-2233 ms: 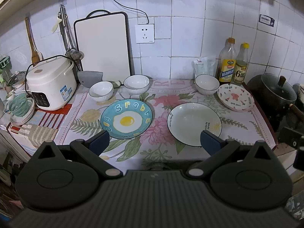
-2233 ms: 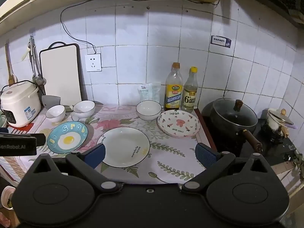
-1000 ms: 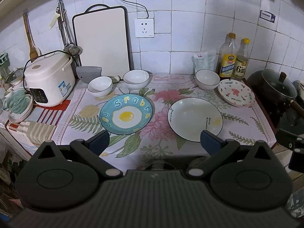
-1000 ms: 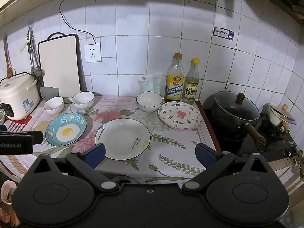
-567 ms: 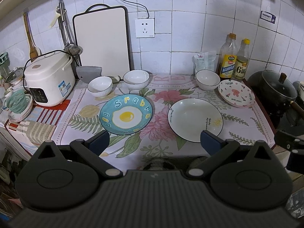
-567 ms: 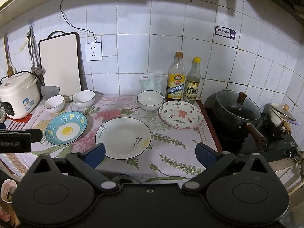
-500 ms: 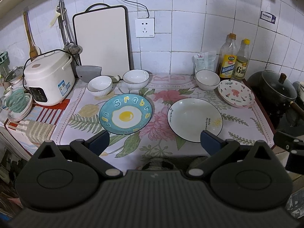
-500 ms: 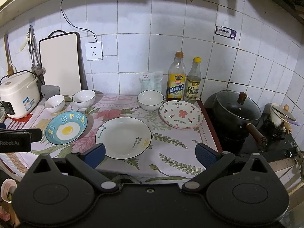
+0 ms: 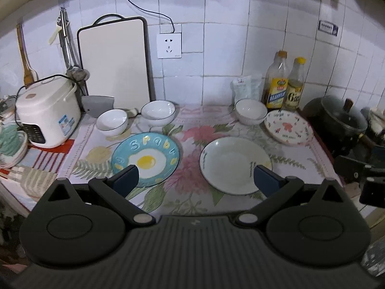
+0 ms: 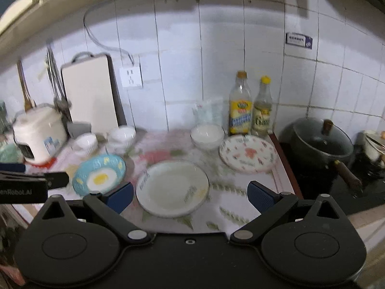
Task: Organize plates and bowls
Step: 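Move both grippers toward the white Morning Honey plate, then close both grippers on the rim of the white plate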
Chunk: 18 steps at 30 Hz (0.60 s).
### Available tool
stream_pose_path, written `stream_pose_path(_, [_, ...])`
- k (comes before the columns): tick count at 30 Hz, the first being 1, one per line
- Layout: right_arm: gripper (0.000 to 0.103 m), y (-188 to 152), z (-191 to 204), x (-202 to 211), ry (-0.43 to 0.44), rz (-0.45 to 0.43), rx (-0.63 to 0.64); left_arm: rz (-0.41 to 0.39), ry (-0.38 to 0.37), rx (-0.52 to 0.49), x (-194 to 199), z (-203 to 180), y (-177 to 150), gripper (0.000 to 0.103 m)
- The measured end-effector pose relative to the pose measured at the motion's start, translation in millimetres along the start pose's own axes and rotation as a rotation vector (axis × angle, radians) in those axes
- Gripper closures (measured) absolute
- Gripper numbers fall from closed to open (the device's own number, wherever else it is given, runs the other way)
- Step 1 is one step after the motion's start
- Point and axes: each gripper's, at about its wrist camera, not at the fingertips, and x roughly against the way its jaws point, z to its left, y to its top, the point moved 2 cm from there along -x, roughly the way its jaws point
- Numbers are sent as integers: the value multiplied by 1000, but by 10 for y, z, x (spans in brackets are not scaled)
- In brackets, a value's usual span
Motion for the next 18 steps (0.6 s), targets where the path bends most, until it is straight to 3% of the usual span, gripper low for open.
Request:
stream_pose_path(4, [1,-34,-193,-231,97,-57,-20,20,-21,7,-250,-20,36,3])
stream_pose_path(8, [1,-122,-433,-610,130,6,-92,58,-38,38,-608,-28,24,3])
stream_pose_path(13, [2,-210,-506,-1052,183,31,-65,165,-68,44,-1225,-37,-34,19])
stream_pose_path(18, [4,-313,-592,-1522,238,79,-143,213,-39,21,-1773,7,-146,24])
